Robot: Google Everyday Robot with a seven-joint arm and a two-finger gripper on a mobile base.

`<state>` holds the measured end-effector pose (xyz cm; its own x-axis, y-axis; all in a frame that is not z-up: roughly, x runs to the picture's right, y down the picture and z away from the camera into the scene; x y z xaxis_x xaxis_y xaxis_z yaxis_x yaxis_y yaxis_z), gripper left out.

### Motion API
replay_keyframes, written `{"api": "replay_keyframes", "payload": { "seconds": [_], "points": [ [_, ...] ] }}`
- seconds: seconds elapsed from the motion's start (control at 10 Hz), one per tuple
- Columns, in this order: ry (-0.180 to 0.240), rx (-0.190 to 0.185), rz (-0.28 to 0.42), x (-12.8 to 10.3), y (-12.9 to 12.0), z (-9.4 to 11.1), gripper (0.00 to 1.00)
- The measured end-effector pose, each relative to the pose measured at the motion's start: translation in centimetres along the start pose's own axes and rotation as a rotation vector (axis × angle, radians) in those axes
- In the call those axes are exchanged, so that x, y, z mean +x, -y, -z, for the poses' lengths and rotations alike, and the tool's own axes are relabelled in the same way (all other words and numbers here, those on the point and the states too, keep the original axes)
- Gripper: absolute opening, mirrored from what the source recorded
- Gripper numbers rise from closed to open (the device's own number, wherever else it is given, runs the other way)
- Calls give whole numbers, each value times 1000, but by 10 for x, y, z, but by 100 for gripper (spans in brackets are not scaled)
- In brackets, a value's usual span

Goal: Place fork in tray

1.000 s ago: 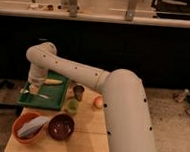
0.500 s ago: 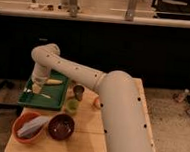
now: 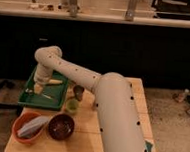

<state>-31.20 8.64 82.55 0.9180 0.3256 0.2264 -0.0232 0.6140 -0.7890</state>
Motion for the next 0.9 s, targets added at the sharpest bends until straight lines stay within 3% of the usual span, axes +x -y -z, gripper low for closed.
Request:
{"api": "replay_keyframes", "payload": {
  "seconds": [0.3, 0.9],
  "points": [
    [7, -14, -28, 8, 11, -9, 20],
    [0, -6, -85, 28, 24, -9, 20]
  ]
}}
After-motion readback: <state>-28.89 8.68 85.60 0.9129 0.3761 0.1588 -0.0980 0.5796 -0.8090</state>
